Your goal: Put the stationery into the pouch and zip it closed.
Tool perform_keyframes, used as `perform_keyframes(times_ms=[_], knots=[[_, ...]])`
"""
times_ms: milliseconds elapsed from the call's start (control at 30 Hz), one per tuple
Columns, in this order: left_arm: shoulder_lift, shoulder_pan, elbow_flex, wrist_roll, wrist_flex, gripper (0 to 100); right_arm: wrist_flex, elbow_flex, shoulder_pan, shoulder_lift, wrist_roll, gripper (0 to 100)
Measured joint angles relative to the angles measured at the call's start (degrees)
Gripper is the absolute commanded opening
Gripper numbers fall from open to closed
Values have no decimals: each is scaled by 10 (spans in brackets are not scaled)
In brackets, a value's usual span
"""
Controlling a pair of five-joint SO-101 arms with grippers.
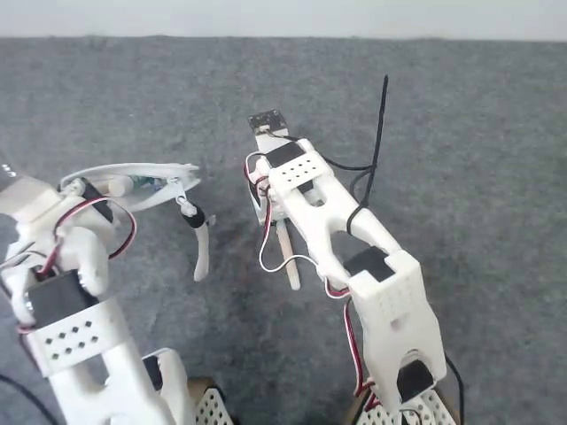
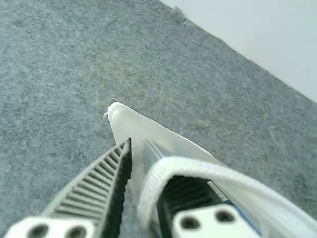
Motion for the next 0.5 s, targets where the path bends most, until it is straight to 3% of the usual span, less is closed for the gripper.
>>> perform_keyframes(times_ms=[500], knots=[[0, 58, 0, 0, 0, 34, 87, 0, 0, -150, 16, 6]])
